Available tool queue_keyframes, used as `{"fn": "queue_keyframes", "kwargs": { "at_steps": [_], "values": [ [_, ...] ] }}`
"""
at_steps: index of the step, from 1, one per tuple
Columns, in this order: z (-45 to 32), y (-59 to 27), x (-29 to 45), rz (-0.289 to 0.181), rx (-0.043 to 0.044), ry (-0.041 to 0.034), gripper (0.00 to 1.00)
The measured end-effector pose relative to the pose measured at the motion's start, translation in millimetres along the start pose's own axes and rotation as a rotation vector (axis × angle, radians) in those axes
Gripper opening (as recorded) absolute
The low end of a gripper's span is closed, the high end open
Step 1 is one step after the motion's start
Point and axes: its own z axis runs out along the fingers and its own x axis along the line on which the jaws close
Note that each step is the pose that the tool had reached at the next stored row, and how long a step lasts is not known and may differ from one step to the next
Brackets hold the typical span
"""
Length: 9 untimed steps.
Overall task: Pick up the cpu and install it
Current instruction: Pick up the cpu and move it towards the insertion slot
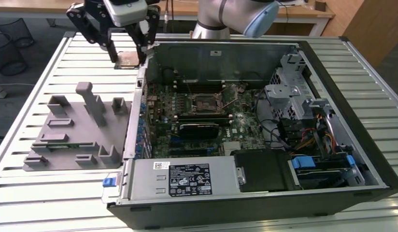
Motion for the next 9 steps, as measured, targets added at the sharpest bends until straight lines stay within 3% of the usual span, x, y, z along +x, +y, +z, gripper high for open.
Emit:
{"fn": "queue_keyframes", "kwargs": {
  "at_steps": [9],
  "values": [
    [0.2, 0.6, -13.5, 0.0, -0.0001, -0.0001, 0.54]
  ]
}}
